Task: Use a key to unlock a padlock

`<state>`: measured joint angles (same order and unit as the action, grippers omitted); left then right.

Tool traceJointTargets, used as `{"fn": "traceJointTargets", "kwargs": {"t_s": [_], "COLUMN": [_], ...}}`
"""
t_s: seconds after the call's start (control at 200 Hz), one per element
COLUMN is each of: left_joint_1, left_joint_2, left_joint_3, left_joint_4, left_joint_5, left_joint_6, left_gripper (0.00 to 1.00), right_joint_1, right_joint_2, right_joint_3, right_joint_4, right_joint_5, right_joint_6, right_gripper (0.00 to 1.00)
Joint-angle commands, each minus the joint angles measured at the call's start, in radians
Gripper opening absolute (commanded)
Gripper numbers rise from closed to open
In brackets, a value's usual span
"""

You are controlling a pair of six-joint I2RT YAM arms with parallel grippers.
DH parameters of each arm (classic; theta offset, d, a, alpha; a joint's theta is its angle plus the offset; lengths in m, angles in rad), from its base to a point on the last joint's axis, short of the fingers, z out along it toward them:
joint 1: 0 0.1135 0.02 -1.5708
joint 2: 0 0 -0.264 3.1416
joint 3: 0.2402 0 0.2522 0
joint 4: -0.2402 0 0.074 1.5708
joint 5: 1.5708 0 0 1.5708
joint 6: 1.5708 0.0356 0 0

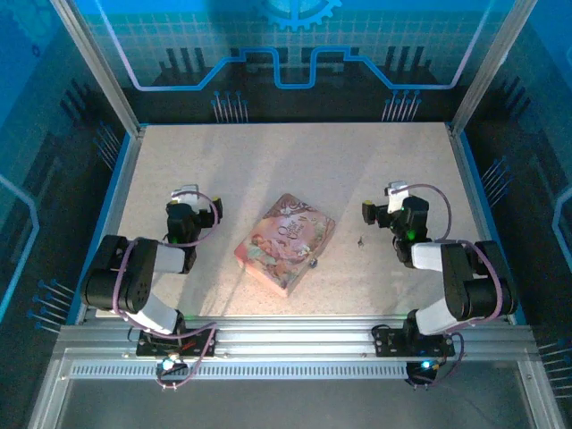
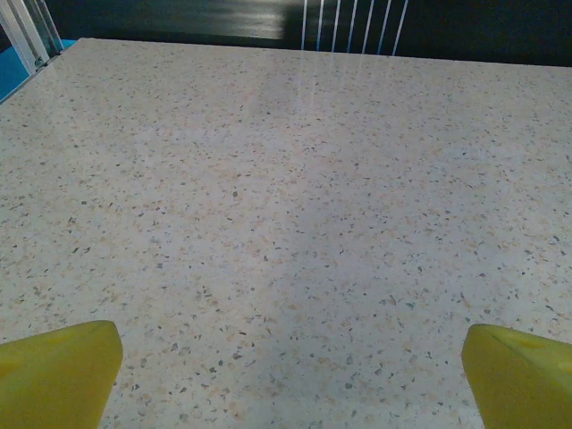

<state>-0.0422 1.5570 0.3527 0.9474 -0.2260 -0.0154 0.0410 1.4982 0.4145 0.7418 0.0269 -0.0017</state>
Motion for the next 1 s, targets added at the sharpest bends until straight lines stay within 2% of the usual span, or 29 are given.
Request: {"fn": "traceJointTargets", "kwargs": {"t_s": [0.0, 0.755, 0.995], "left_joint_1": [-0.004, -0.004, 0.008], "left_joint_2": [-0.002, -0.002, -0.002], "left_joint_3": [0.014, 0.014, 0.015], "left_joint_4": [0.01, 0.01, 0.004], "left_joint_5": [0.022, 0.023, -0.007], "left_joint_6": [0.023, 0.023, 0.0], "left_gripper": [0.99, 0.99, 0.99], "right_joint_1": [0.014, 0.013, 0.01], "right_joint_2": [0.007, 0.007, 0.007], "right_joint_3": [0.017, 0.018, 0.02], "right_joint_4": [0.013, 0.01, 0.008], "right_joint_5": [0.014, 0.011, 0.004], "right_joint_6": [-0.01, -0.009, -0.008], "right_gripper": [1.0, 1.0, 1.0]}}
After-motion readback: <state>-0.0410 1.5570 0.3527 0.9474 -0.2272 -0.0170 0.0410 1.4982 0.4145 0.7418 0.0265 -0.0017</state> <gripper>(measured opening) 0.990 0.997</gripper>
